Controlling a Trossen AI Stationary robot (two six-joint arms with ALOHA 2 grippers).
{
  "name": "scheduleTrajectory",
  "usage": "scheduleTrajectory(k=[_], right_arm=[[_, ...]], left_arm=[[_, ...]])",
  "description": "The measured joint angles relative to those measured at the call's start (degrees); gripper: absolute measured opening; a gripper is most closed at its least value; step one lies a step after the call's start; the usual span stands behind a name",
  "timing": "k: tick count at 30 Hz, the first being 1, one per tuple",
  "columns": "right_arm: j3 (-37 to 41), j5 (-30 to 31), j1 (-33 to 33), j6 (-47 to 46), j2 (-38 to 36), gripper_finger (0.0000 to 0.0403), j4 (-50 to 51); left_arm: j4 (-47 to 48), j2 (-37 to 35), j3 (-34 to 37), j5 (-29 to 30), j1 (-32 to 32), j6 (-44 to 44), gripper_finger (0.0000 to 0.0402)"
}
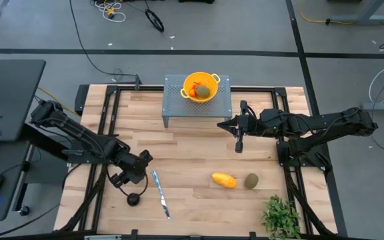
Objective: Pick & Place Fruit
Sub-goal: Put the pear into the yellow colander bowl on the shelf
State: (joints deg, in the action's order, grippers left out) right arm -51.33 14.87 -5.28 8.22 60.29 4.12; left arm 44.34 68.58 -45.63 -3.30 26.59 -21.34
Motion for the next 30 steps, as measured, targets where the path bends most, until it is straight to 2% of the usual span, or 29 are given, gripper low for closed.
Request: scheduleTrajectory(k=[5, 9, 15, 25, 30], right_arm=[[0.0, 0.0, 0.0, 0.0, 0.0, 0.0022, 0.0], [0.0, 0.0, 0.0, 0.0, 0.0, 0.0022, 0.0], [0.0, 0.1, 0.0, 0.0, 0.0, 0.0022, 0.1], [0.0, 0.2, 0.0, 0.0, 0.0, 0.0022, 1.3], [0.0, 3.0, 0.0, 0.0, 0.0, 0.0022, 2.1]], left_arm=[[0.0, 0.0, 0.0, 0.4, 0.0, -0.3, 0.0303], [-0.1, 0.3, 0.0, 1.0, 0.0, -0.1, 0.0318], [-0.3, 3.2, 3.6, 2.2, 0.1, 1.2, 0.0320], [-5.9, 4.7, 9.0, 2.7, 0.1, -5.8, 0.0320], [-9.8, 4.7, 11.5, 1.0, 0.1, -7.6, 0.0320]])
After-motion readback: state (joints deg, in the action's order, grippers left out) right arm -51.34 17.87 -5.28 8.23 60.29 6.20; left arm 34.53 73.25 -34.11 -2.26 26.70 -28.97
